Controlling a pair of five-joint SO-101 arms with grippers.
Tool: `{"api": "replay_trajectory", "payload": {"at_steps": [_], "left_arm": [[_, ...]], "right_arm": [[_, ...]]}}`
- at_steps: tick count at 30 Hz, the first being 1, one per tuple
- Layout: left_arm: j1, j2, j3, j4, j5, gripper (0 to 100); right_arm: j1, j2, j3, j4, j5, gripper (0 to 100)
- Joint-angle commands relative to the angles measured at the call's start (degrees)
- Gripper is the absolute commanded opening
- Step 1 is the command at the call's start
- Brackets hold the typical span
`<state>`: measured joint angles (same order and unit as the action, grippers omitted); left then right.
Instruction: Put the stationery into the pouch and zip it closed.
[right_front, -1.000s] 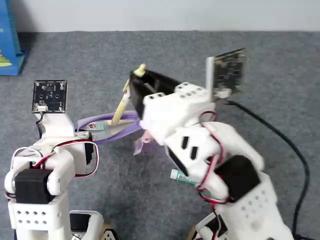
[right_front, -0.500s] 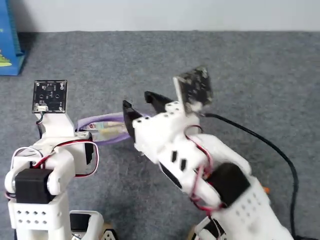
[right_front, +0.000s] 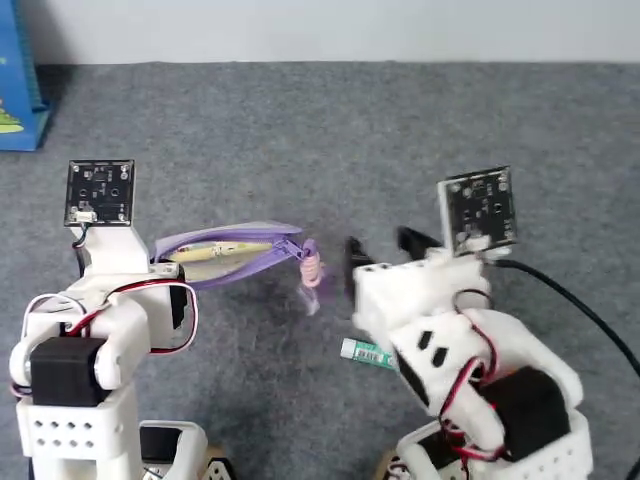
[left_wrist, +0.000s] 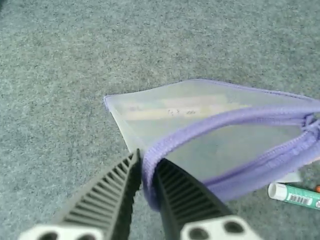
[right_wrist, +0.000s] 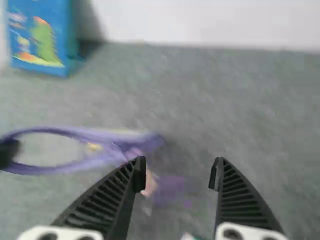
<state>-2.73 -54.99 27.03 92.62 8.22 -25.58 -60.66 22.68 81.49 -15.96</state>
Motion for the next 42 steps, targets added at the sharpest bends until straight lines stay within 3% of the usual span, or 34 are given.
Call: {"api": "replay_trajectory", "payload": {"at_steps": [1,7,13,23,42], "left_arm": [[0.35,-0.44,-0.13,-1.49,0.62,1],[0.09,-0.44,-0.13,-1.49,0.53,1],[0.26,-0.44,0.75,-1.58,0.44,1],[0.26,-0.44,0.75,-1.58,0.44,1],[0.26,-0.44,0.75,-1.58,0.26,1]], "right_arm": [[6.99,2.07,-0.26,9.71,-1.05,21.3],[20.35,8.92,3.16,17.98,-4.75,21.4],[31.08,14.20,13.71,18.51,-4.57,21.5],[36.53,21.76,16.53,16.48,-4.57,21.6],[49.98,46.20,16.79,-0.66,-1.67,21.6]]}}
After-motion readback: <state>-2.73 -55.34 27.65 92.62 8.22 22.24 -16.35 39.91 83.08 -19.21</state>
